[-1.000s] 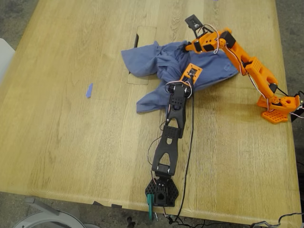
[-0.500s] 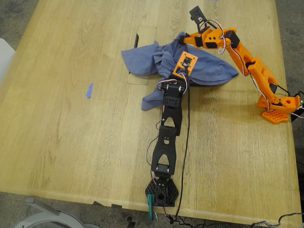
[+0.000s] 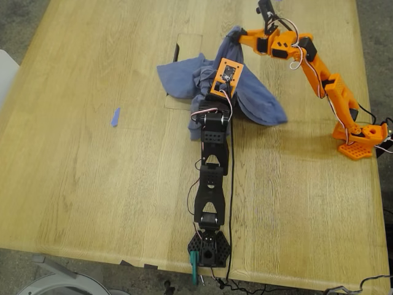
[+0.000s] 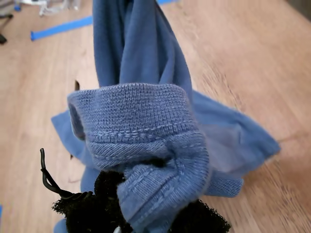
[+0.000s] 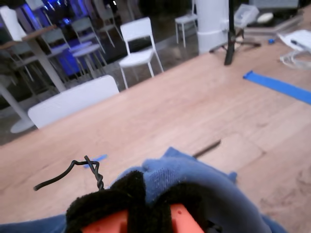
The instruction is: Fold a T-shirt
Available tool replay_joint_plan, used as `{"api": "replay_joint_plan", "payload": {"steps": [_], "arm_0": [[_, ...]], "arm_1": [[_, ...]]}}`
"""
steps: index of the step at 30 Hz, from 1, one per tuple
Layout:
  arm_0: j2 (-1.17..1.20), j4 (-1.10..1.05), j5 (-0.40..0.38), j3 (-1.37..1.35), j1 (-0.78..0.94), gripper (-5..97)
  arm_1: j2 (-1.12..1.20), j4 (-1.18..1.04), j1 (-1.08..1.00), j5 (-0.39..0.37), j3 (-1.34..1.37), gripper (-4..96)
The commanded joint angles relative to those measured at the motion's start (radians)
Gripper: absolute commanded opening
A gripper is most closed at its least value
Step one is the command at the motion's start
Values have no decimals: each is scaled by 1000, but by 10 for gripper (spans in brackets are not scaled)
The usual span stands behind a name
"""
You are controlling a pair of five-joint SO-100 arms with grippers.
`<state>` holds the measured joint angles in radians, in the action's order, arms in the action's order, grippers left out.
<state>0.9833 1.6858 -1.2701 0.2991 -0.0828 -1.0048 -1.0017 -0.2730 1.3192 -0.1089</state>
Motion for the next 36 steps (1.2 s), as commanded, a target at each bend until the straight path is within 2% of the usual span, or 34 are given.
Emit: {"api": "replay_joint_plan", "payload": {"steps": [1, 11, 28, 36], "arm_0": [[216, -77, 6, 34, 14, -1], [308, -144, 5, 34, 63, -1], [453, -242, 5, 35, 35, -1], [509, -255, -8, 37, 25, -1]], "arm_1": [[-106, 77, 12, 11, -23, -1], [-158, 132, 43, 18, -23, -1], [-252, 272, 91, 29, -23, -1], [-307, 225, 135, 37, -23, -1]]}}
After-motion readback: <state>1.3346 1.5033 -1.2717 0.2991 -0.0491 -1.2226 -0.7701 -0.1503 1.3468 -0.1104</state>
